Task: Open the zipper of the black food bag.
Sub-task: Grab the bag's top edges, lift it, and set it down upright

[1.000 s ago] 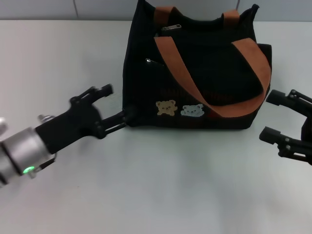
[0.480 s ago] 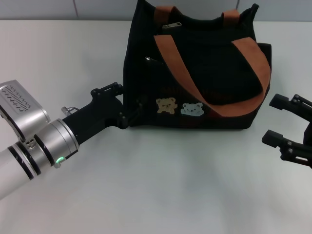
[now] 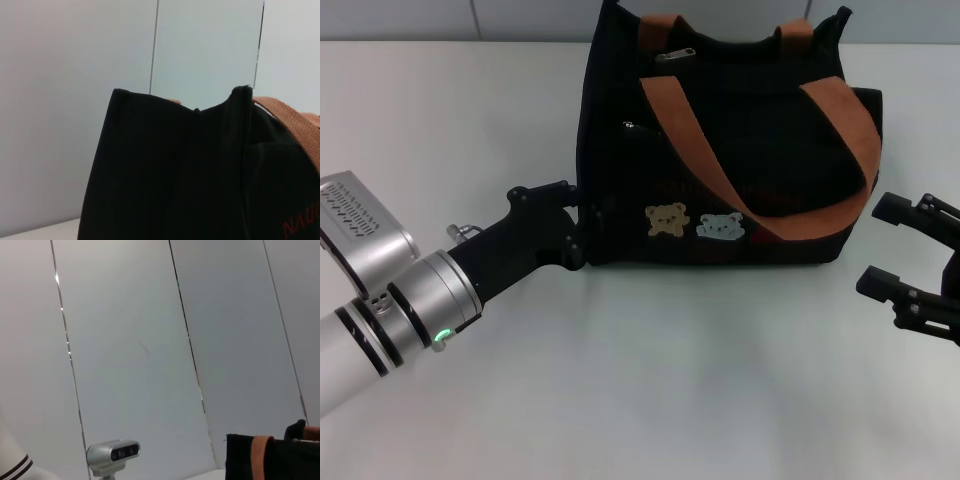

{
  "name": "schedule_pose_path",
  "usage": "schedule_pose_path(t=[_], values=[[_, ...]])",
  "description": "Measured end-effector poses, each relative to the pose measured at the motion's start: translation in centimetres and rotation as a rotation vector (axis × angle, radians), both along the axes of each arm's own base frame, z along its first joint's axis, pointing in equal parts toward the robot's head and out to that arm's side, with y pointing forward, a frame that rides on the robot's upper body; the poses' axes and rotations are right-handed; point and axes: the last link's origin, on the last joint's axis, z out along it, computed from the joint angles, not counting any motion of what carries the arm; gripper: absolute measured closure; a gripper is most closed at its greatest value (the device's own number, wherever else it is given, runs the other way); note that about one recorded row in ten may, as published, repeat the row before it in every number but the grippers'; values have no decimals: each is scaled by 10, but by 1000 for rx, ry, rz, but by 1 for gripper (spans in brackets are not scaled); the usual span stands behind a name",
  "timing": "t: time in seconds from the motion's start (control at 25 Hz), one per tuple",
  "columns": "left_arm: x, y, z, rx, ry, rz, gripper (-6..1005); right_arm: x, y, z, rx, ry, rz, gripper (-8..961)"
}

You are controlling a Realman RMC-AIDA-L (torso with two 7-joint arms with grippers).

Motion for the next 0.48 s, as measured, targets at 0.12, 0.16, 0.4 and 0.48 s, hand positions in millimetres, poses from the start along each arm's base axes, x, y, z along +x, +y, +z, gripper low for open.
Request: schedule_pose_path(t=[0.12, 0.16, 0.4, 0.48], values=[[-1, -2, 0, 0, -2, 2, 798, 0, 0, -1, -1, 2, 0, 100], [-2, -2, 0, 0, -3, 3, 813, 0, 0, -1, -1, 3, 0, 100], [-5, -5, 2, 23, 22, -15, 872, -1, 0, -1, -2, 5, 0, 101], [-7, -7, 4, 41, 37, -32, 878, -1, 0, -1, -4, 6, 0, 101]])
